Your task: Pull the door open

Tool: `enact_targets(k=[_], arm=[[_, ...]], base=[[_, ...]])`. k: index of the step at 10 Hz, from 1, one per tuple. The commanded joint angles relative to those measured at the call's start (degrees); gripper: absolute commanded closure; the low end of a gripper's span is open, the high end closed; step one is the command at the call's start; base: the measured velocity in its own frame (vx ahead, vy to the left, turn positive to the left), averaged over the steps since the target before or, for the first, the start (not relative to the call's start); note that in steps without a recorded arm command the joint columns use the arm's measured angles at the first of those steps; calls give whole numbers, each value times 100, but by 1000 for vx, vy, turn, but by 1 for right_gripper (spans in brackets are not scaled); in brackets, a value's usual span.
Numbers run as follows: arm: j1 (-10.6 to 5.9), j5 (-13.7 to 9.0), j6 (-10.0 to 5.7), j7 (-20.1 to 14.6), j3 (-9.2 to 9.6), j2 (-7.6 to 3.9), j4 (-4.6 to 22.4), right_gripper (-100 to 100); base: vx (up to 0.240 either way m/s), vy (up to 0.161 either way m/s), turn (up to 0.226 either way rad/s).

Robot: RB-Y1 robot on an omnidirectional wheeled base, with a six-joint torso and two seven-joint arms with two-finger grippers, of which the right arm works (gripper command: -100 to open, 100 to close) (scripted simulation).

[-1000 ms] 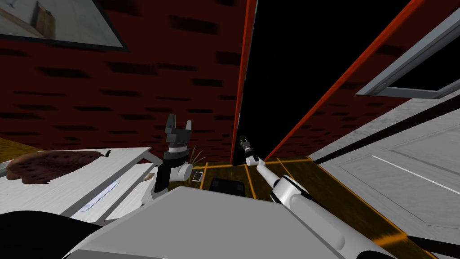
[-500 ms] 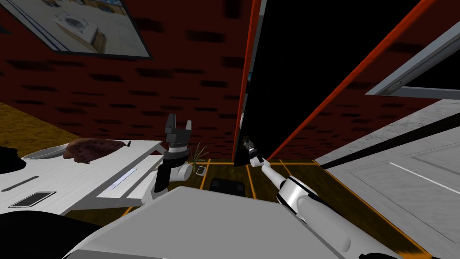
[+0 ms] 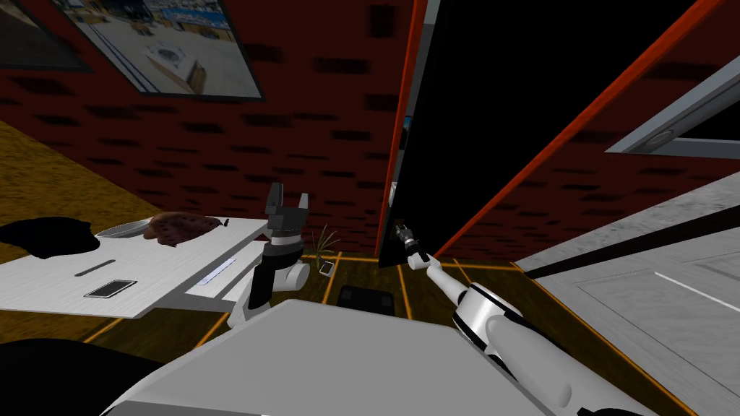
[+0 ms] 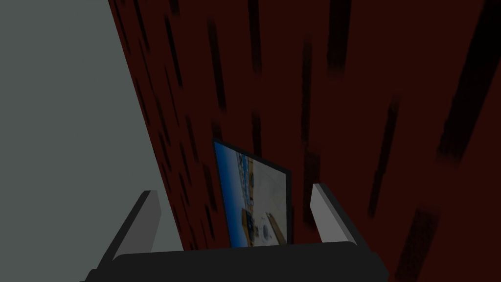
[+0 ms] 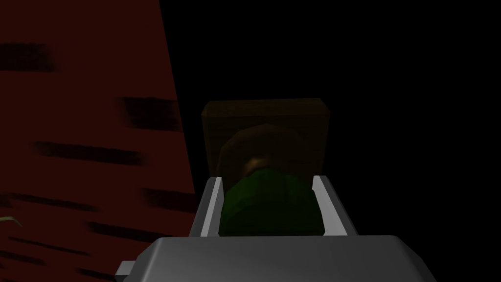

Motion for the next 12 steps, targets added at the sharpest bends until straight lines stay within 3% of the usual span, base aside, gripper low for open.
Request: enact_targets(k=[1,3,4,12], arm=[[-22,0,-104,-219,125,-136,40,100],[-23,-12,-167,-385,220,-285,48,100],[-3,-15,-121,-289,173,-225,36,100],[-33,201,-564,-1030,1089,-782,-362,100]], base=[[-65,-28,127],[-64,-30,89],[-25,-16,21],[-160,-138,58]])
